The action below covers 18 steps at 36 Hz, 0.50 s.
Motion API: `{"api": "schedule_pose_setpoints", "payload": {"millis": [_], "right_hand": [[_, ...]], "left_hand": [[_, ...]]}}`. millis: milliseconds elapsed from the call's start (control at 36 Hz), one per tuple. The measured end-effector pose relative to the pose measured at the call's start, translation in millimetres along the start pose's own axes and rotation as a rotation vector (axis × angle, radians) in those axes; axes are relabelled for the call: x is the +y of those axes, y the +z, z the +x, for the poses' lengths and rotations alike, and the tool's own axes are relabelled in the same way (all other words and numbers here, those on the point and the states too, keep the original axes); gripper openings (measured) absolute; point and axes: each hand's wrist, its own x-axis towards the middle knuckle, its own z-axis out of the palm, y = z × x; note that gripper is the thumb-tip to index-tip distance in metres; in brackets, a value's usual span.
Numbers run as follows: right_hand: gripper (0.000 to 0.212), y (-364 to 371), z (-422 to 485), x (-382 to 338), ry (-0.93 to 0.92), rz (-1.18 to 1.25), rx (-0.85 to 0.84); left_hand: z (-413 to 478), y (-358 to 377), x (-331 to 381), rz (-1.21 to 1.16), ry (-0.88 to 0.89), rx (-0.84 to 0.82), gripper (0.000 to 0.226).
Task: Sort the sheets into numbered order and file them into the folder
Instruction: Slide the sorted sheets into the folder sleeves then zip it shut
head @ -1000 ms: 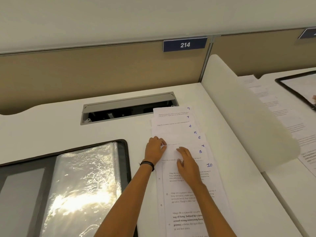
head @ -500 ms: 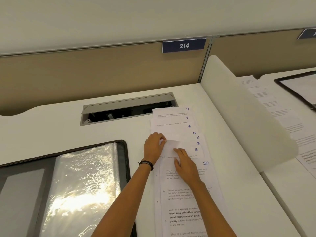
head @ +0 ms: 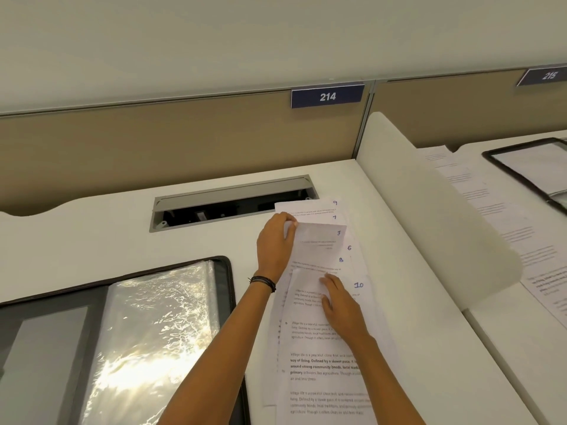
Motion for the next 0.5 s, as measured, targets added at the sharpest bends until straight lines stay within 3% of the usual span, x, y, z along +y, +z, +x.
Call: {"api": "schedule_pose_setpoints", "payload": {"millis": [500], "right_hand": [[0.042, -8, -22, 8, 0.088, -0.006, 0.071]], "left_hand": [[0, -49, 37, -0.099, 0.168, 0.178, 0.011]]}}
